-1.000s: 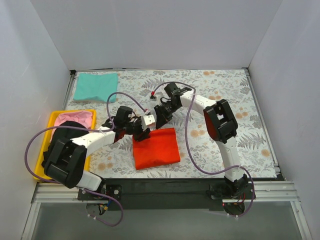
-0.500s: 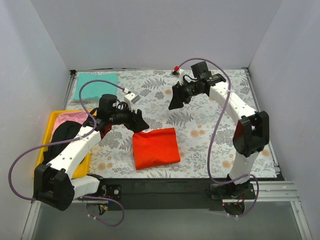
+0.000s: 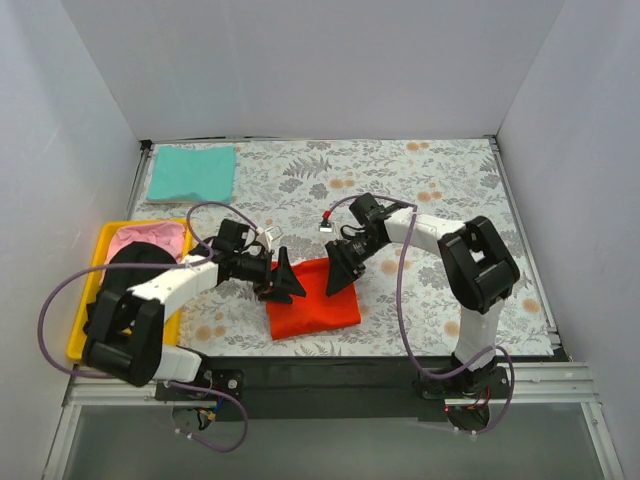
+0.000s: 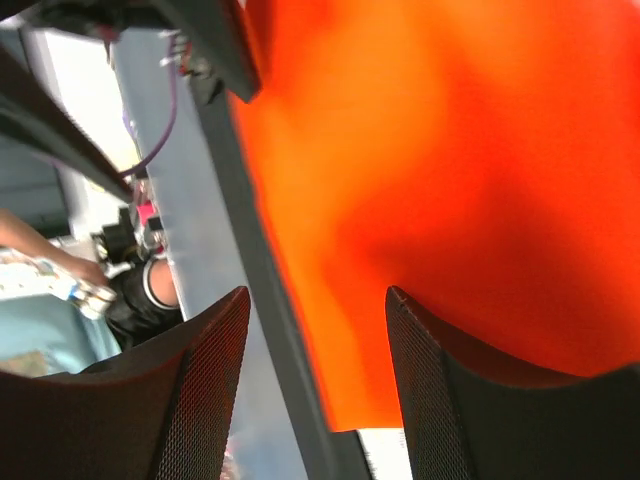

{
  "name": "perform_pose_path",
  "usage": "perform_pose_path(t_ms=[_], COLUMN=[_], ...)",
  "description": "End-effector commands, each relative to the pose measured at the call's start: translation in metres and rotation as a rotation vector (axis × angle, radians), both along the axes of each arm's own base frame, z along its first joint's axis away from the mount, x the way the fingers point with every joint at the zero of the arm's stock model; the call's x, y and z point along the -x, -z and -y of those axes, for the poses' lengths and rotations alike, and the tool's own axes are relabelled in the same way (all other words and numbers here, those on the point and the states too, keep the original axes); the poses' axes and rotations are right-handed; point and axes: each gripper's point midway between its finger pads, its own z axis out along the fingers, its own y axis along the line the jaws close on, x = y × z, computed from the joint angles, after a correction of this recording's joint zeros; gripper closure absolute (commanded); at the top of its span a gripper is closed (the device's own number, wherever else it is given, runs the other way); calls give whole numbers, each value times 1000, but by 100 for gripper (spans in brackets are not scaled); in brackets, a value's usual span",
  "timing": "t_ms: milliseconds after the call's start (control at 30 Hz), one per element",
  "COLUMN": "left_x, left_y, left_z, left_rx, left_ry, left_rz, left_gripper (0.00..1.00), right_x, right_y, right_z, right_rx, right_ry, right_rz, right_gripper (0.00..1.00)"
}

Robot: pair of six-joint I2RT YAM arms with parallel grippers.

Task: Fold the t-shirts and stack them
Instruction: Fold the tshirt

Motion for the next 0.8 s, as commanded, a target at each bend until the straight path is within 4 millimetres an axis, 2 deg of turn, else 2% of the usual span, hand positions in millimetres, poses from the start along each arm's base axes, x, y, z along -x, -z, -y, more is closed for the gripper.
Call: perform_pose_path(t_ms=[0,33,67,100,133,167,233,300,333,400,433,500,533,567,600,633,667,733,767], left_x=[-27,-33,-50,-59,-66,-90,-107,-128,-131,-139,-141,-148,-150,-148,-144,-137,-124,-102,-83], left_y=[15,34,34,40,56,52,64,55,52,35,25,12,-4,-12,-20,-36,-37,-55,-47], left_z=[3,2,4,3,1,1,-1,4,7,12,13,12,12,12,13,14,15,17,16], left_rx=[-49,-86,-89,-95,-111,-108,-114,-90,-72,-32,-19,-24,-12,3,21,54,72,139,144], left_ry=[4,24,40,44,43,28,30,29,36,49,69,72,76,79,82,88,78,83,55], left_rz=[10,-29,14,2,-40,3,-2,40,44,86,141,213,265,273,274,290,228,186,73], left_gripper=[32,32,32,32,32,32,33,33,33,33,33,33,33,33,33,34,35,36,37], right_x=[-30,-41,-50,-62,-80,-91,-119,-135,-148,-151,-150,-141,-133,-123,-117,-105,-94,-75,-66], right_y=[19,31,35,36,44,45,50,47,41,26,10,-13,-31,-36,-43,-59,-61,-74,-74], right_z=[1,6,8,9,17,20,29,31,33,28,24,18,13,12,11,6,6,0,-2], right_rx=[10,40,50,51,66,70,81,70,57,2,-31,-95,-124,-132,-143,-160,-160,-178,-185], right_ry=[59,91,112,133,180,202,250,272,289,284,277,249,227,215,204,192,181,164,153], right_rz=[-7,-16,-12,5,23,36,71,89,109,98,108,113,146,145,154,158,149,143,121], right_gripper=[36,36,37,36,36,36,35,35,35,36,36,36,36,36,36,36,36,36,36])
